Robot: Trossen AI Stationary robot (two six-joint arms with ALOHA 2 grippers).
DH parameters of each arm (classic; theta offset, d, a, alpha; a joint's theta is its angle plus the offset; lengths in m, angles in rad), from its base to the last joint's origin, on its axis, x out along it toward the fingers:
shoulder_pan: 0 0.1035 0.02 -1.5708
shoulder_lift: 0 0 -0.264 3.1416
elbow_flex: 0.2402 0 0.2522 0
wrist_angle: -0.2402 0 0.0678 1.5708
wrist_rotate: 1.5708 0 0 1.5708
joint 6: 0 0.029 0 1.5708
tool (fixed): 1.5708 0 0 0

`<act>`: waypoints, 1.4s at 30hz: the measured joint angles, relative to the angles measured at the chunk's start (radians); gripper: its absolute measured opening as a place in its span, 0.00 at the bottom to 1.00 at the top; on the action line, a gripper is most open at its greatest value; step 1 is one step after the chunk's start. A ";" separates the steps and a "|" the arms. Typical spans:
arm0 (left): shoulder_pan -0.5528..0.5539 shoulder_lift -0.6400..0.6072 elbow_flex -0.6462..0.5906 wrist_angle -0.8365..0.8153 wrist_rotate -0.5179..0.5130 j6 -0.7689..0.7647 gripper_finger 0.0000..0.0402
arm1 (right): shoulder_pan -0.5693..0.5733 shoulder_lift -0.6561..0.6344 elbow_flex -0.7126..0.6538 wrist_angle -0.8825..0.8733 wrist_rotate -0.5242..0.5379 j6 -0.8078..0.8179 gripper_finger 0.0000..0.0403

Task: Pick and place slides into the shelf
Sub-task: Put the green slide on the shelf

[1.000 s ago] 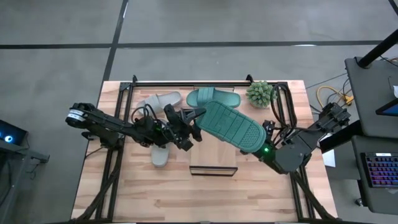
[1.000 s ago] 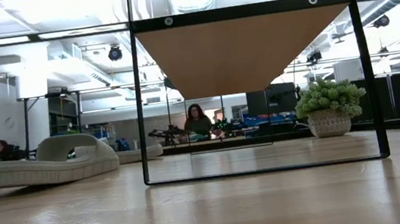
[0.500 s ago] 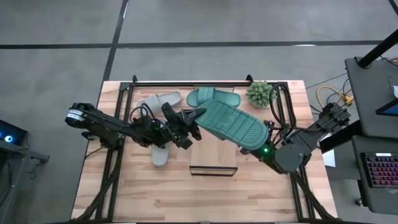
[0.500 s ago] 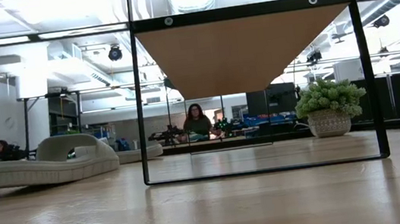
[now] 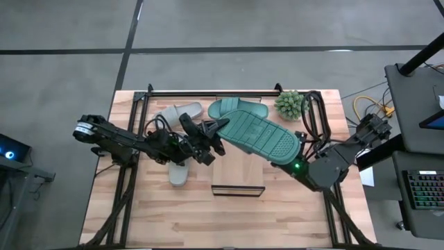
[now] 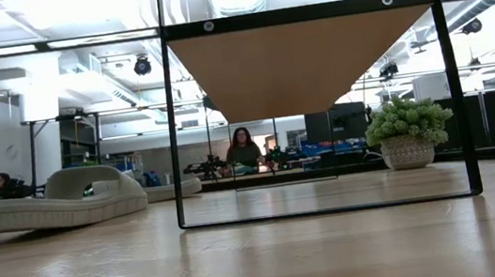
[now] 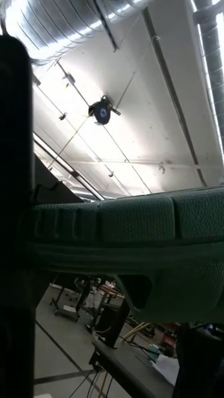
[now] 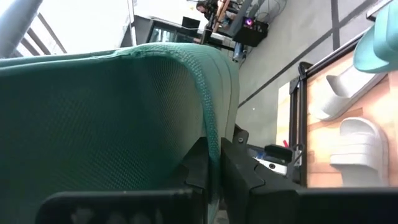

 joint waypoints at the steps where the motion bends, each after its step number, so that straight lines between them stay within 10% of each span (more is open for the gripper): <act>1: 0.000 0.000 0.001 0.000 -0.003 0.000 0.05 | 0.000 -0.002 0.000 0.000 -0.001 -0.011 0.05; 27: 0.002 -0.020 0.005 0.003 -0.112 -0.001 0.05 | 0.000 -0.042 0.000 0.001 0.009 -0.126 0.39; 42: 0.003 -0.115 -0.010 -0.006 -0.316 0.013 0.05 | 0.018 -0.093 0.002 -0.001 0.000 -0.326 0.37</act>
